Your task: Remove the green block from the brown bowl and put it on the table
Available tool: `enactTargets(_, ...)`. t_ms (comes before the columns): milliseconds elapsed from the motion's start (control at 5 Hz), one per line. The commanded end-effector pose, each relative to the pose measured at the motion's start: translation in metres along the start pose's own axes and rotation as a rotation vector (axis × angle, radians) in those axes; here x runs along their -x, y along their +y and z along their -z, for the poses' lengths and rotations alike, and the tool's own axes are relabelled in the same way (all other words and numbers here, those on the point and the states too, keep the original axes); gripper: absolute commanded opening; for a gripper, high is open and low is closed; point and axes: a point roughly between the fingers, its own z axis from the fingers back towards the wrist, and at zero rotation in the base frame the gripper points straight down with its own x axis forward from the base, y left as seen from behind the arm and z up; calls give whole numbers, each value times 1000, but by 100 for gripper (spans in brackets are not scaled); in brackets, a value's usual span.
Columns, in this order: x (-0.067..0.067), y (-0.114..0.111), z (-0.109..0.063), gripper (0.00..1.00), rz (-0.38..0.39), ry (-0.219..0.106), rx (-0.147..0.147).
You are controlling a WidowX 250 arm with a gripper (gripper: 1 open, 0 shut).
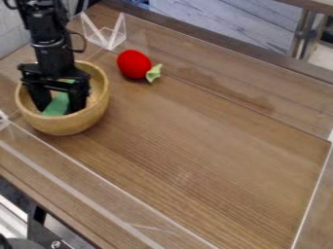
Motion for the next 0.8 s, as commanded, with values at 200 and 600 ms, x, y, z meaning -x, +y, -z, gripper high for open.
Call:
enactTargets(200,-8,-5,-14,100,5,-40,-7)
enactTargets(600,-21,-7,-4,100,-48,-22,-4)
